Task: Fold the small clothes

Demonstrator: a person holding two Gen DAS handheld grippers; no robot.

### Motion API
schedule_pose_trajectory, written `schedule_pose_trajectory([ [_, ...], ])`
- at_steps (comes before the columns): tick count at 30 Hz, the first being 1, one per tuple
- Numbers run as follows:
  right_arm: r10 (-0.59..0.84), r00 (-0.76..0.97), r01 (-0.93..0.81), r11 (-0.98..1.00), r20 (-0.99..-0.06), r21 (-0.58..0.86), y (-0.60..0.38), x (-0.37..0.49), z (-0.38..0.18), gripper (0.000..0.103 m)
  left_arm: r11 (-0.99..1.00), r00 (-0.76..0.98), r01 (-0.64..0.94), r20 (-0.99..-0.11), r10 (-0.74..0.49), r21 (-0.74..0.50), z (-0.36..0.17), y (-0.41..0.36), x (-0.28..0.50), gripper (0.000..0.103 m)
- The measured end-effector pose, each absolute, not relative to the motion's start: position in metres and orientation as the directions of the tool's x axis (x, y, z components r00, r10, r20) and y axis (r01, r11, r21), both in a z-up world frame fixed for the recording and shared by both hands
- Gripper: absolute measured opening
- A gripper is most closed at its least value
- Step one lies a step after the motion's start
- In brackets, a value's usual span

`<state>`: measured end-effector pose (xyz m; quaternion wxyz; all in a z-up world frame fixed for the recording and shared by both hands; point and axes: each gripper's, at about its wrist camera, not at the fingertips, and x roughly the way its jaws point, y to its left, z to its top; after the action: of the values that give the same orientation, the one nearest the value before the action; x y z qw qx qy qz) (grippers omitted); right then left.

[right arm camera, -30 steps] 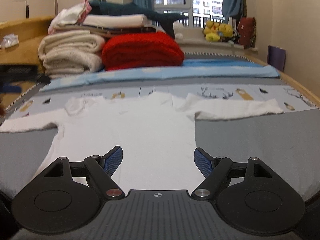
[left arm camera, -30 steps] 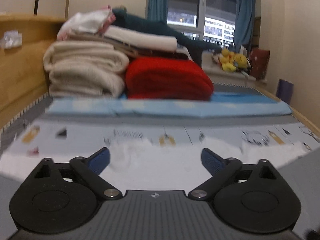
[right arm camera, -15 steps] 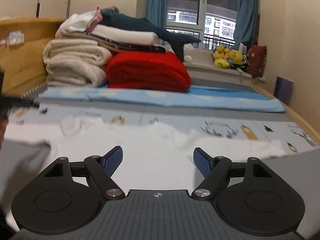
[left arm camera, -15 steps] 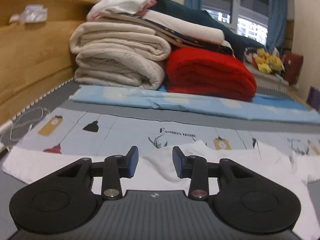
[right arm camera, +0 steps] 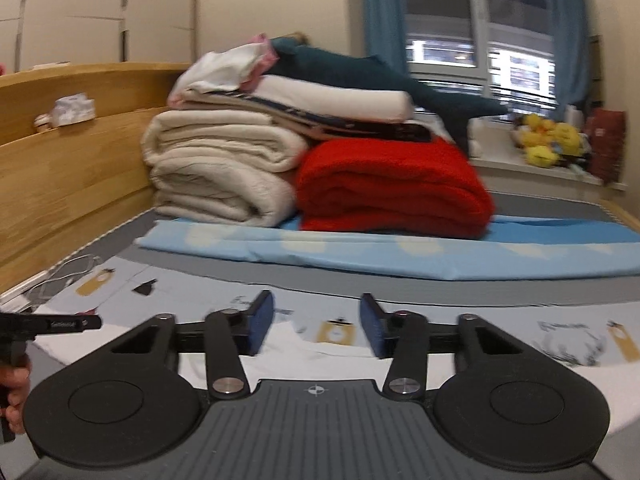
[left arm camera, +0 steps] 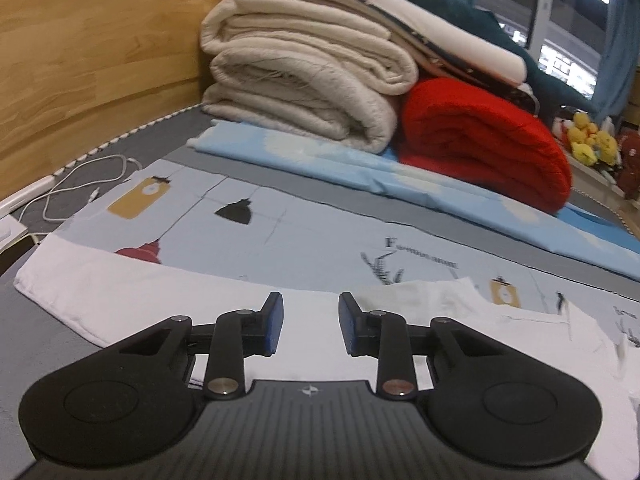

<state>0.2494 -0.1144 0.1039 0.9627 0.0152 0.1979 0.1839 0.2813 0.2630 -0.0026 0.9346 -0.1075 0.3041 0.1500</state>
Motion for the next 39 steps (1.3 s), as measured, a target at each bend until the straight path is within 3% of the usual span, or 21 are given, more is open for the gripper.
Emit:
schedule_pose_trajectory([
  [4,0.392,0.834,-0.386,0.917,-0.389,0.096,-0.112,0.258,0.078,0.029,0.92,0.743,-0.381,-0.623,0.247,-0.09,-0.018,0.282,0.286,0.034],
  [6,0.367,0.814,-0.361,0.927,-0.451,0.103,-0.11,0.267,0.062,0.017,0.911,0.724,-0.403,-0.639,0.26,-0.085,-0.028,0.296,0.29,0.034],
  [10,0.403,0.782,-0.368,0.914,-0.475,0.17,-0.11,0.282,0.055,0.008,0.879,0.692,-0.463,-0.666,0.277,-0.116,-0.043,0.329,0.293,0.034],
  [14,0.411,0.792,-0.382,0.91,-0.452,0.159,-0.109,0.285,0.057,0.007,0.803,0.663,-0.559,-0.692,0.284,-0.206,-0.055,0.384,0.284,0.034],
  [21,0.42,0.764,-0.399,0.904,-0.49,0.152,-0.112,0.294,0.044,0.008,0.549,0.599,-0.738,-0.756,0.265,-0.393,-0.084,0.484,0.246,0.034],
  [28,0.397,0.743,-0.374,0.914,-0.539,0.157,-0.121,0.298,0.031,0.008,0.357,0.549,-0.823,-0.78,0.301,-0.442,-0.099,0.529,0.223,0.034],
  [32,0.385,0.736,-0.36,0.919,-0.557,0.16,-0.124,0.301,0.028,0.008,0.374,0.551,-0.823,-0.763,0.338,-0.428,-0.096,0.533,0.223,0.034],
  [33,0.382,0.734,-0.359,0.92,-0.562,0.157,-0.124,0.301,0.028,0.008,0.384,0.546,-0.825,-0.762,0.348,-0.416,-0.095,0.532,0.225,0.033],
  [36,0.374,0.731,-0.361,0.922,-0.571,0.143,-0.124,0.301,0.029,0.008,0.414,0.495,-0.848,-0.774,0.396,-0.331,-0.086,0.524,0.233,0.003],
  [39,0.357,0.734,-0.344,0.929,-0.577,0.136,-0.13,0.3,0.032,0.007,0.48,0.498,-0.837,-0.731,0.467,-0.263,-0.057,0.491,0.248,0.003],
])
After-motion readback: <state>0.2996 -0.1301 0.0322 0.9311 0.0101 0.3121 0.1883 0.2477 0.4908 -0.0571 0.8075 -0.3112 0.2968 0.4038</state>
